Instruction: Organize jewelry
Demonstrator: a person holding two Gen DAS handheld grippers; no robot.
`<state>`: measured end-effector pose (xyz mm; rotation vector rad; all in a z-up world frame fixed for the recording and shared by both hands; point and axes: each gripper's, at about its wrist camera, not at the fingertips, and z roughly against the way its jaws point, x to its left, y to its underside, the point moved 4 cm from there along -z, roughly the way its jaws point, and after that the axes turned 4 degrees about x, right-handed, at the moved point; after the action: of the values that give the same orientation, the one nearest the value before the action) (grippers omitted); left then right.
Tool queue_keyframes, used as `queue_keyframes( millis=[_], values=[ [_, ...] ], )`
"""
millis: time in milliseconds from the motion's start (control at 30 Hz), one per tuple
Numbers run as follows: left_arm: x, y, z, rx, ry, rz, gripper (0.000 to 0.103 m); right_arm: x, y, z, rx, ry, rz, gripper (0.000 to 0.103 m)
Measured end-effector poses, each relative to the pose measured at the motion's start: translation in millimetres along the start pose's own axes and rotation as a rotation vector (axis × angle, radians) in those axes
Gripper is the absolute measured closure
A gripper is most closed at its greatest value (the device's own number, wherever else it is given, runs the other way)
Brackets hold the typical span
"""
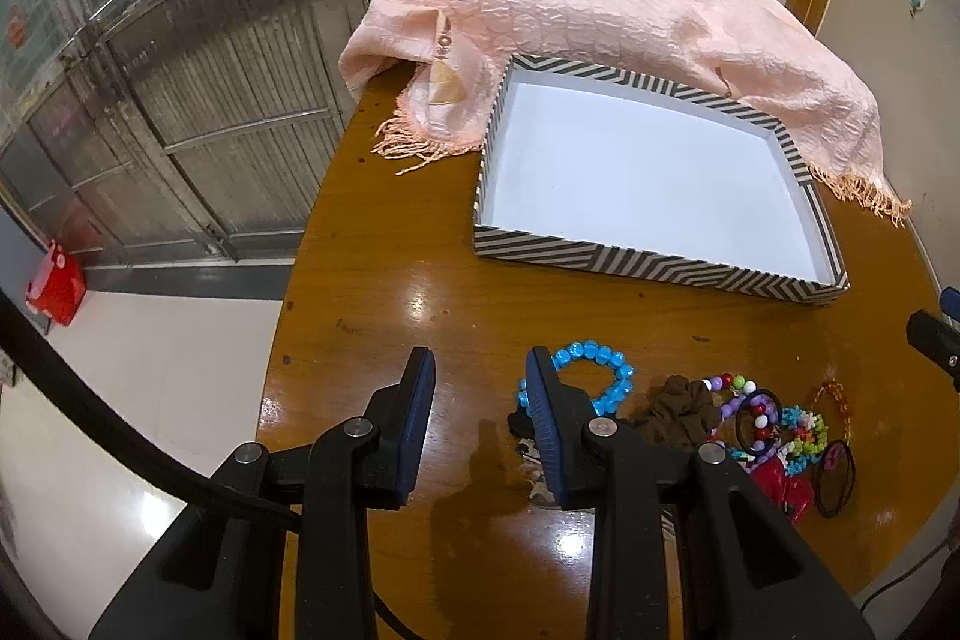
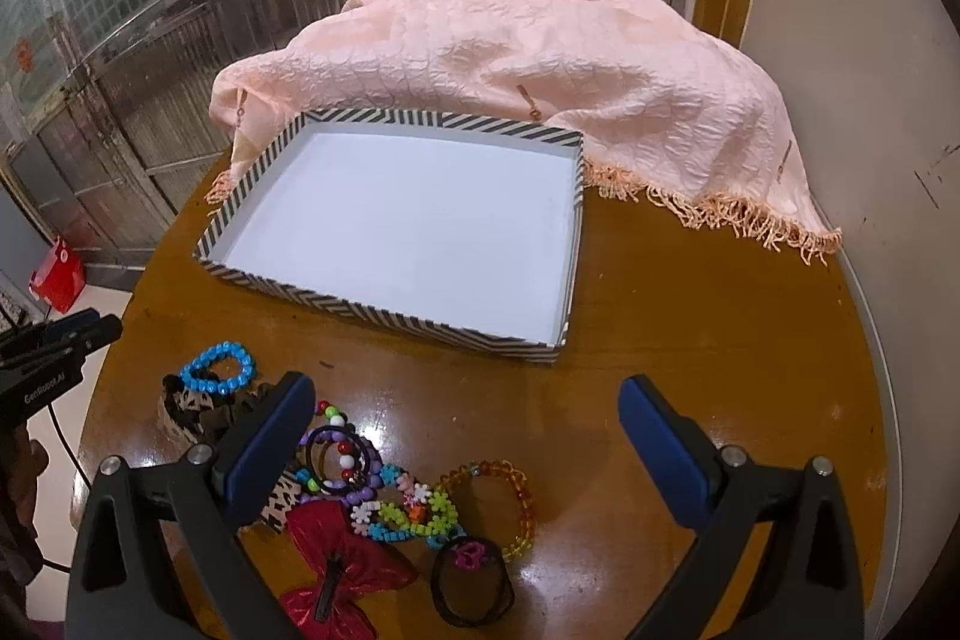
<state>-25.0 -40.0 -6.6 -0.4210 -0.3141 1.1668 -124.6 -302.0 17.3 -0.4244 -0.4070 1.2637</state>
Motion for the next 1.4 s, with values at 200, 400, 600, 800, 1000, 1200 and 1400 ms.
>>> queue_keyframes(
  millis=[200,400,600,800,1000,1200,1400],
  values=[
    [-0.4,4.9,-0.5,0.010,-0.004,-0.002,0.080,6.5,5.0,-1.1,0.010,-0.030,0.020,0.000],
    [2.6,10.8,-4.0,0.033,-0.010,0.004,0.080,14.5,8.4,-3.3,0.023,-0.047,0.040,0.000],
    [16.1,14.8,-4.4,0.045,0.010,0.031,0.080,22.1,12.2,-4.5,0.033,-0.073,0.052,0.000],
    [24.8,19.2,-13.6,0.093,0.059,0.067,0.080,29.0,18.3,-11.9,0.057,-0.093,0.074,0.000],
    [22.6,14.3,-15.4,0.099,0.093,0.082,0.080,30.8,20.7,-19.1,0.068,-0.091,0.095,0.010],
    [18.8,12.0,-21.2,0.116,0.097,0.071,0.080,32.5,27.4,-30.6,0.110,-0.114,0.122,0.035],
    [11.6,9.9,-24.9,0.121,0.088,0.045,0.080,33.5,30.9,-32.8,0.116,-0.125,0.135,0.035]
  ],
)
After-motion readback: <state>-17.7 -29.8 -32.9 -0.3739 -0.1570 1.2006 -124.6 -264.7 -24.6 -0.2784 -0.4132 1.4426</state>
